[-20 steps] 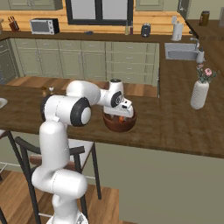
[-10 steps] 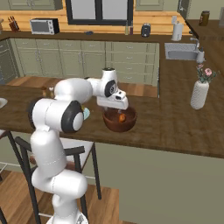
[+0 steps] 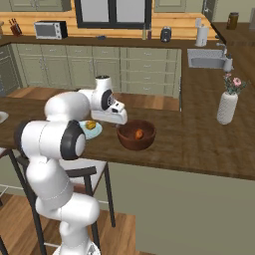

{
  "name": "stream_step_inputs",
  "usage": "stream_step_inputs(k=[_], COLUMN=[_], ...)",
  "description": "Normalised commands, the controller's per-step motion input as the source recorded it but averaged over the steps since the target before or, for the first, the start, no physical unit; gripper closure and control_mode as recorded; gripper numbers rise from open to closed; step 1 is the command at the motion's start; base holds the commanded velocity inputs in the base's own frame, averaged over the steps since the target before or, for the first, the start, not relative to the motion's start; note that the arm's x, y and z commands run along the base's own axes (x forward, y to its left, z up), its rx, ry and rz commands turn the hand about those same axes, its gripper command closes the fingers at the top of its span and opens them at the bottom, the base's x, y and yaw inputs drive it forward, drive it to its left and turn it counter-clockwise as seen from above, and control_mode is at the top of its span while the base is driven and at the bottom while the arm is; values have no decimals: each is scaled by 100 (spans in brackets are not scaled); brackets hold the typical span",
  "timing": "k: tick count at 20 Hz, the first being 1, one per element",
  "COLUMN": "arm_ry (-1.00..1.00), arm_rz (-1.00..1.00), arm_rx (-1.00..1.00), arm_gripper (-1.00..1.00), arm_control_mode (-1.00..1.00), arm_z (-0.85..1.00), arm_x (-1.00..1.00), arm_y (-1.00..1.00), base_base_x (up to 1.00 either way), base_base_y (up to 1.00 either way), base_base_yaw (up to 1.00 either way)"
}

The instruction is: Pick the chicken drumstick and squash from their plates and place them in the bowl. Then put the bowl in the fridge.

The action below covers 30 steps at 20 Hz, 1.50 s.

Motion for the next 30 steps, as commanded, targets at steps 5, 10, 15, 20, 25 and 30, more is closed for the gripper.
stream_step_inputs(k=[5,10,15,20,25,30], arm_ry=[0,0,0,0,0,0], arm_rz=[0,0,0,-3,-3,-3], arm_rx=[0,0,0,1,1,0], arm_gripper=[-100,-100,-100,-100,-100,-100], arm_control_mode=[-100,-100,-100,-100,-100,-100], arm_z=[17,4,0,0,-22,-58], arm_x=[15,55,58,59,50,50], arm_y=[100,100,95,29,18,23], base_base_x=[0,0,0,0,0,0], base_base_y=[0,0,0,0,0,0], base_base_yaw=[0,0,0,0,0,0])
